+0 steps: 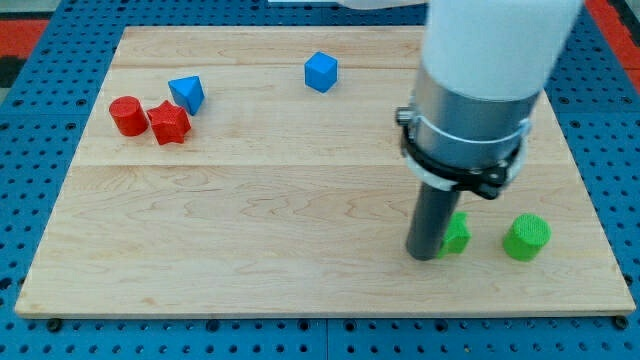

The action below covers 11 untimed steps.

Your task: Point your arm at the blue cube

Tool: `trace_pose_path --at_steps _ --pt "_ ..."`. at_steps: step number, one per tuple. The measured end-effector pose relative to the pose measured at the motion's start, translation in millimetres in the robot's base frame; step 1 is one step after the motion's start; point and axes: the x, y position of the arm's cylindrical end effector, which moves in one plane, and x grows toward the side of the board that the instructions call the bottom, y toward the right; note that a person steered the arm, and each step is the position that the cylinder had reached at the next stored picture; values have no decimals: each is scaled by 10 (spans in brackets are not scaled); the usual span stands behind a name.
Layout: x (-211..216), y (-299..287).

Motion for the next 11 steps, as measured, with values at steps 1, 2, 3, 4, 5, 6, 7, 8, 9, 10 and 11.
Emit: trace_pose_path --at_steps 1,2,3,4,5,6,7,8,9,10,11 --pt "0 222" --pt "0 273" --pt "-184 -465" --pt "-698 -1002" --pt "-1286 -981" --pt "-1890 -733" --pt "-2140 -660" --pt "-2157 -602" --pt "-2417 -381" --pt "-2836 -140" --pt "-2917 -105"
